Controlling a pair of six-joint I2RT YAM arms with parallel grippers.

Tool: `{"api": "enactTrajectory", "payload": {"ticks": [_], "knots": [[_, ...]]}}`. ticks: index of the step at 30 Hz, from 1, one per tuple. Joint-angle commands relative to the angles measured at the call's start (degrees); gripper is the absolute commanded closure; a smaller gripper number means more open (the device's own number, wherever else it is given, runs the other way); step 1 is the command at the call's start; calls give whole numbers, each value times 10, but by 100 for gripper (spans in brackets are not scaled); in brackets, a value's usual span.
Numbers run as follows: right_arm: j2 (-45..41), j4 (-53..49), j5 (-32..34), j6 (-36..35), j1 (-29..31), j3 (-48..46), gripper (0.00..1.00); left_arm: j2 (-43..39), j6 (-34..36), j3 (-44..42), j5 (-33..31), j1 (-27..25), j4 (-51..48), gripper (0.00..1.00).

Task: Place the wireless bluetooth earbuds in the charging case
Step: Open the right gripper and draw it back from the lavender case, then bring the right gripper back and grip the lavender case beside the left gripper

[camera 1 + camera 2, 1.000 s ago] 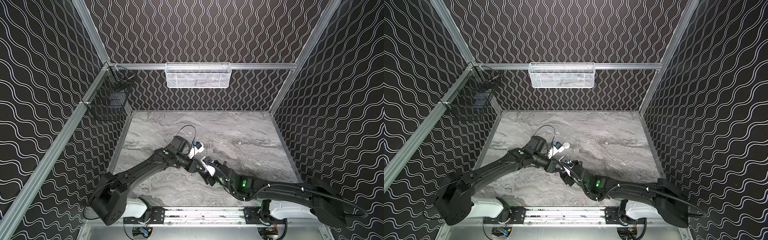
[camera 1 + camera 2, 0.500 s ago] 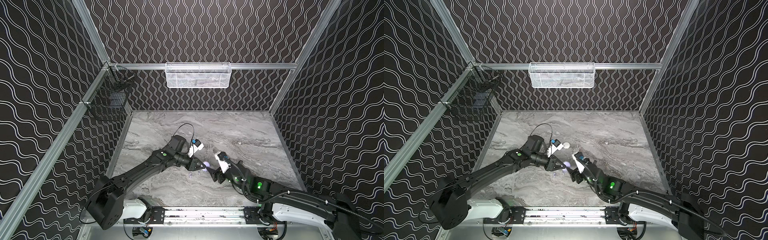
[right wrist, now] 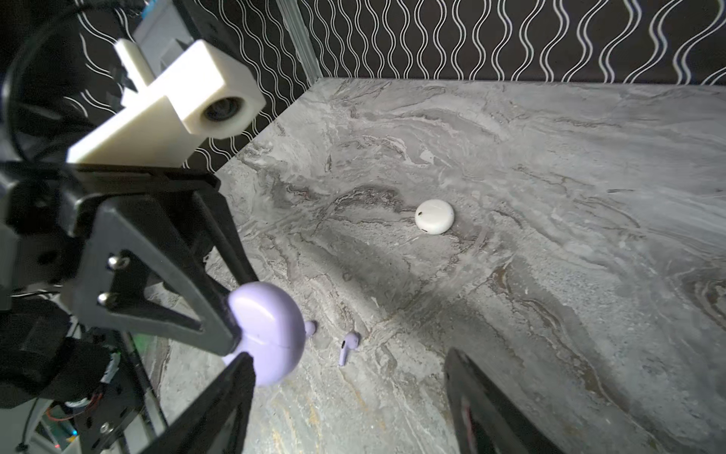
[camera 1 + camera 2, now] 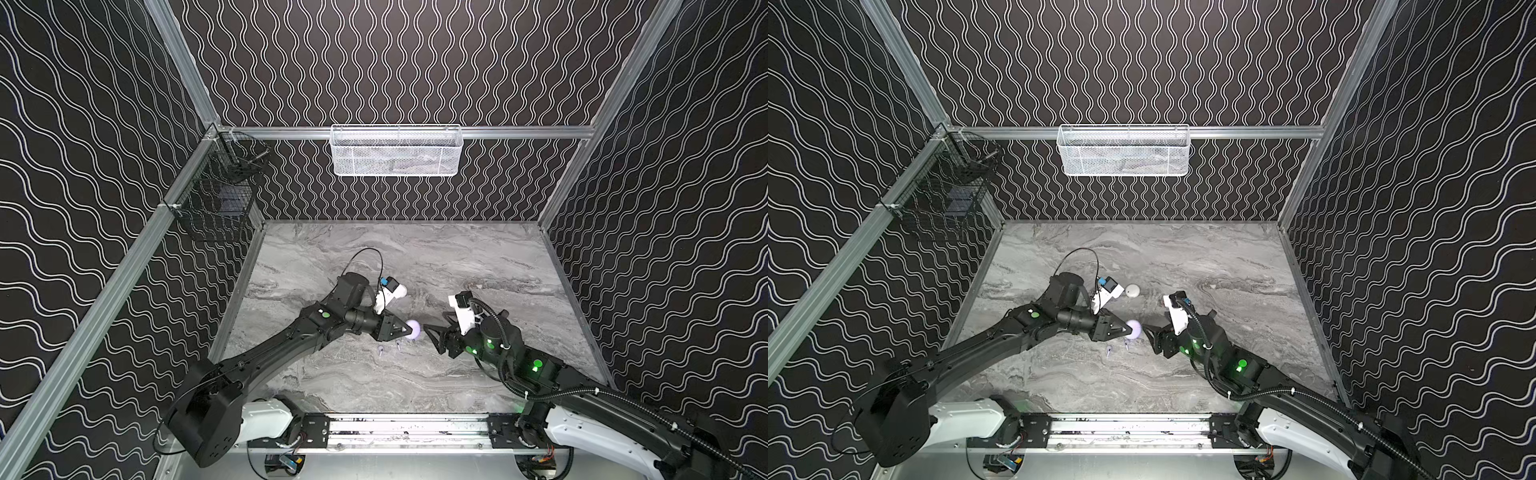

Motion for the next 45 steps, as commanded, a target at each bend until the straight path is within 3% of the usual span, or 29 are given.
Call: {"api": "enactTrajectory", "payload": {"ticks": [1, 11, 19, 28, 45], "knots": [[-11, 11, -61, 25, -17, -12, 25, -7, -29, -13, 6, 0, 73, 96], [-13, 116, -294, 91, -128, -55, 37, -25, -116, -89, 27, -1, 271, 96], [0, 230, -466, 150, -188, -79, 42, -29, -138, -90, 62, -6, 316, 95], [22, 274, -528, 164, -198, -78, 46, -17, -131, -75, 84, -31, 303, 95], [34, 296, -580, 172, -200, -76, 63, -1, -131, -67, 90, -38, 298, 94]]}}
